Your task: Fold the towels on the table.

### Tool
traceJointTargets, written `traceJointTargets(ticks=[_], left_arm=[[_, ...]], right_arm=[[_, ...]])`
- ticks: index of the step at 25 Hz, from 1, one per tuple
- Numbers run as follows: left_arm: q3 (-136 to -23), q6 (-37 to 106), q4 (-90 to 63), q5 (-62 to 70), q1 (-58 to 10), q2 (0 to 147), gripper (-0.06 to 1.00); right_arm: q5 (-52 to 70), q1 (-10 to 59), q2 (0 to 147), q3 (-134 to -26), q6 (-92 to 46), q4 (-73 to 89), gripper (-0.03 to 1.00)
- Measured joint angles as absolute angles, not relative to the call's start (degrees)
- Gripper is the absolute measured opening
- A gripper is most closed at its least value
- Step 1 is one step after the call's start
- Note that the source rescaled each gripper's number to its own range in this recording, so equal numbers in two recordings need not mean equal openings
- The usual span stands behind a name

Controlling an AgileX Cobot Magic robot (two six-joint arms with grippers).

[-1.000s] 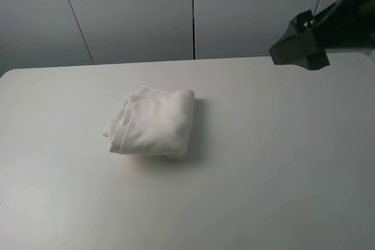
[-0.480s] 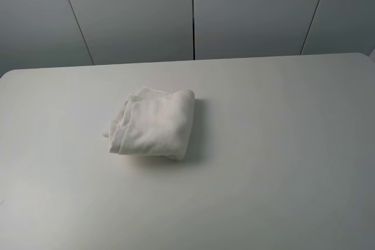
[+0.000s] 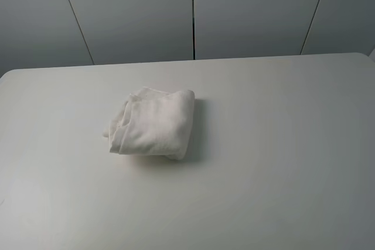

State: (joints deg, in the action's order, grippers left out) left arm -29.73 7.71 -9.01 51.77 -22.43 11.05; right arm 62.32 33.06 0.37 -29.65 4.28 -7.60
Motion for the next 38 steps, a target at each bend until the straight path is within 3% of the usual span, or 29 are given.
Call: traceJointTargets(ticks=[10,22,27,33,38], left_arm=[[-30.4,6.6,-8.1,62.9,-22.4,10.5,1.0],[-29.5,8.9,-9.1,62.4,-22.0,5.7,1.0],[-29.5,6.8,-7.7,62.4,-15.7,0.3,1.0],[-29.5,6.6,-7.5,62.4,-3.9,0.0,1.0],[-29.5,6.5,-7.4,62.4,-3.2,0.0,1.0]], right_arm=[[63.0,33.1,0.0,-29.5,2.8,-5.0,1.0],[62.9,32.9,0.0,-29.4,0.3,-2.2,1.0],[62.9,27.1,0.0,-29.4,1.4,-2.3,1.0],[62.9,14.4,0.0,-29.4,2.1,-2.8,1.0],[62.9,6.1,0.0,-29.4,2.1,-3.3,1.0]])
